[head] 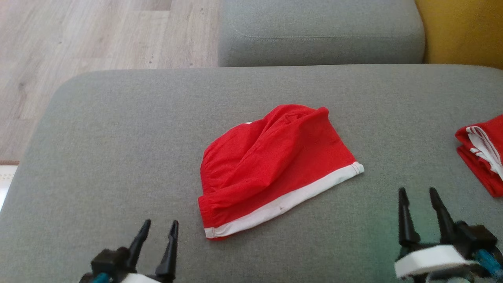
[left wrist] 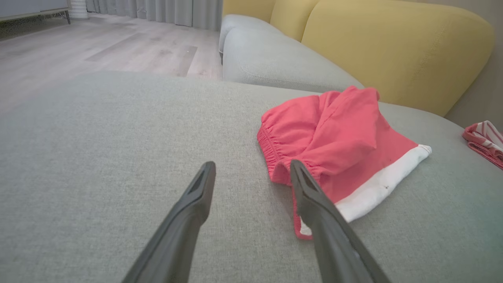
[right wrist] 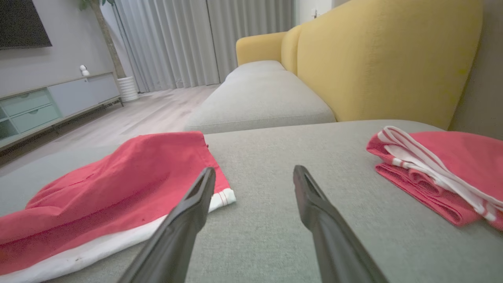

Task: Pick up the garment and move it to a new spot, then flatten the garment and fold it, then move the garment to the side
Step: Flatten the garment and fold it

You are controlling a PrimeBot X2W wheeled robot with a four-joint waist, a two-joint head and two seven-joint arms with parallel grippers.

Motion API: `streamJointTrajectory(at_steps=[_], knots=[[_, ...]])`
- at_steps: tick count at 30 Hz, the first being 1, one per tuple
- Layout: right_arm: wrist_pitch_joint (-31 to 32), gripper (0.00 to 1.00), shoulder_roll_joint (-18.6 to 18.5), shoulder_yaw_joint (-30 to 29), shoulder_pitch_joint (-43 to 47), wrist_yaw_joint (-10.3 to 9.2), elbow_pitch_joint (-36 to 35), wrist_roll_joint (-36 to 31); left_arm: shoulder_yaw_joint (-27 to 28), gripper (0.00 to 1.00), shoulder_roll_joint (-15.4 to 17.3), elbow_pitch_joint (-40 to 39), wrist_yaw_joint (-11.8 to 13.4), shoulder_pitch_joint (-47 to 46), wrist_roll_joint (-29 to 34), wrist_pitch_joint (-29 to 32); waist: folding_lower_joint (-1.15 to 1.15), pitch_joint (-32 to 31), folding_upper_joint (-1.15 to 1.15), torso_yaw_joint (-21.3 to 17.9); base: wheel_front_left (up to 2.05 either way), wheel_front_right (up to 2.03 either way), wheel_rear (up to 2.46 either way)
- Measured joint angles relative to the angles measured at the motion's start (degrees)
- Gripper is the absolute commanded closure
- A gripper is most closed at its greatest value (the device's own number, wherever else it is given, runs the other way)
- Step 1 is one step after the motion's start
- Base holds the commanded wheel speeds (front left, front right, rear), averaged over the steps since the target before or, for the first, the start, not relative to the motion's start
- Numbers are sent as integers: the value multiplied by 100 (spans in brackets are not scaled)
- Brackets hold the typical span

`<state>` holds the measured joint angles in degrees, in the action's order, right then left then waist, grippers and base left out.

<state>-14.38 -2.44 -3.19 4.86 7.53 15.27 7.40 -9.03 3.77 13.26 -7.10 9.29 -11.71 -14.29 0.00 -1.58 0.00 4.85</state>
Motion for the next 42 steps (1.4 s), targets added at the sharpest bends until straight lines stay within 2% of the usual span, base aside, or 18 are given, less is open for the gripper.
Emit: streamJointTrajectory(at_steps=[2,5,8,11,13,16,18,23,30,36,42], knots=[[0,0,1,91,-122,0,38,47,-131,0,1,92,-1,-5,-56,11,0,18,0,18,0,0,0],[111,0,2,134,-447,0,116,67,-360,0,1,112,-3,-21,-157,431,0,61,0,77,0,0,0],[657,0,-3,145,-940,0,180,-54,-579,0,46,-40,-3,-82,-386,1165,0,166,0,123,0,0,0],[1254,0,-186,303,-1507,0,338,-245,-846,0,80,-231,-3,-316,-769,1827,0,363,0,174,0,0,0],[1445,0,-189,253,-1709,0,433,-235,-945,0,105,-286,-3,-426,-834,1963,0,440,0,196,0,0,0],[2100,0,-333,353,-2185,0,831,-388,-1135,0,193,-336,-3,-746,-961,2267,1,673,0,275,0,0,0],[2452,0,-417,461,-2351,0,1154,-556,-1171,0,205,-346,-3,-870,-1120,2331,2,796,0,344,0,0,0],[2852,0,-449,501,-2376,0,1724,-673,-1447,0,271,-341,-3,-907,-1325,2436,1,978,0,512,0,0,0],[2796,0,-452,366,-2394,1,1900,-801,-1588,0,454,-315,-3,-922,-1536,2428,0,1061,0,529,0,0,0],[2721,0,-410,348,-2455,0,1979,-806,-1649,0,466,-78,-3,-996,-1626,2416,0,1124,0,487,0,0,0],[2648,0,-387,366,-2627,0,2074,-797,-1766,0,470,203,-3,-1283,-1771,2158,0,1205,0,453,0,0,0]])
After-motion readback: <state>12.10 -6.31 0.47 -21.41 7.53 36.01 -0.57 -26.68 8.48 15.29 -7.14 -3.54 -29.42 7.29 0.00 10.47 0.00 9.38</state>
